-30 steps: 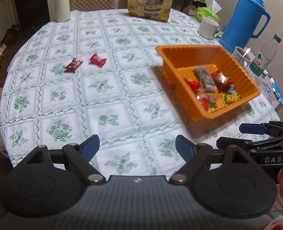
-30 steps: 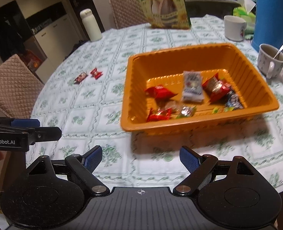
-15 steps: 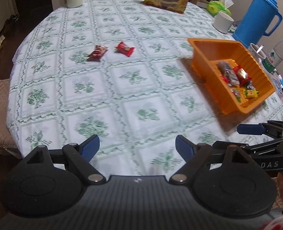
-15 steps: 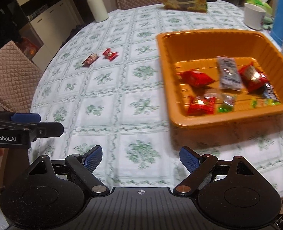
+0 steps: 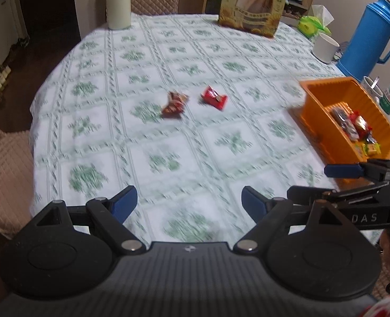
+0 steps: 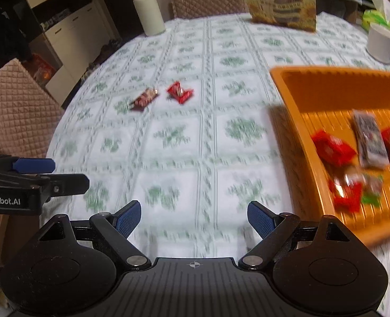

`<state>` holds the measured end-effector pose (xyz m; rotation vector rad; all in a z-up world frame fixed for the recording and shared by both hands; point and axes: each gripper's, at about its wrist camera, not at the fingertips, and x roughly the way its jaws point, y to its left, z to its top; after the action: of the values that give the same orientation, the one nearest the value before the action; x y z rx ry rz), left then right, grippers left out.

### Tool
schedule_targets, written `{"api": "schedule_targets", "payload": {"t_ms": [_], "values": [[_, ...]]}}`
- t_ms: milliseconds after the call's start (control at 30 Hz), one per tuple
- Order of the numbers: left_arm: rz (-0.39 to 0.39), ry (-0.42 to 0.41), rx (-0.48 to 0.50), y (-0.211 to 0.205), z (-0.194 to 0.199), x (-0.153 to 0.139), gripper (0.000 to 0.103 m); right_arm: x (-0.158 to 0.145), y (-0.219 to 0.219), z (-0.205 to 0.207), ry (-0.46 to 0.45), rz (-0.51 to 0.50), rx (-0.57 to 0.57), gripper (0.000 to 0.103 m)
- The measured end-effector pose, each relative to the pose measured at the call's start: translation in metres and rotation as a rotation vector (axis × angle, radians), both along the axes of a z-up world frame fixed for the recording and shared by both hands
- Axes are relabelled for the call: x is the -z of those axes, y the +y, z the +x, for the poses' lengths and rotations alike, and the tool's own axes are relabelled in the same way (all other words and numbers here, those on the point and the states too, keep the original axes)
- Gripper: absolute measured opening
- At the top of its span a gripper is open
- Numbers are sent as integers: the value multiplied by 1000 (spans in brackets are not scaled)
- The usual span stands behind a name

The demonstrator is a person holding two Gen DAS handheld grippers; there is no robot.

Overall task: Organize snacks
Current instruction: 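Move both open tools away from the tray toward the two remaining candies, then grasp the brown-red candy with the left tool while the right tool grasps the red candy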

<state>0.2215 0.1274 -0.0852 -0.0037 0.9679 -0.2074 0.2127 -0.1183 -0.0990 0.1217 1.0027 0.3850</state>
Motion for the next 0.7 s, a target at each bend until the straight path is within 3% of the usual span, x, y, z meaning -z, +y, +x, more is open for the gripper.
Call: {"api": "schedule_targets", "payload": {"t_ms": [367, 500, 700], "values": [[33, -89, 34, 7, 59, 15, 72, 3, 25, 56, -110, -6, 15, 87], [41, -111, 54, 2, 77, 21, 72, 5, 28, 73, -117, -21, 16, 87], [52, -120, 95, -6, 105, 32, 59, 11, 26, 91, -110, -14, 30, 87]]}}
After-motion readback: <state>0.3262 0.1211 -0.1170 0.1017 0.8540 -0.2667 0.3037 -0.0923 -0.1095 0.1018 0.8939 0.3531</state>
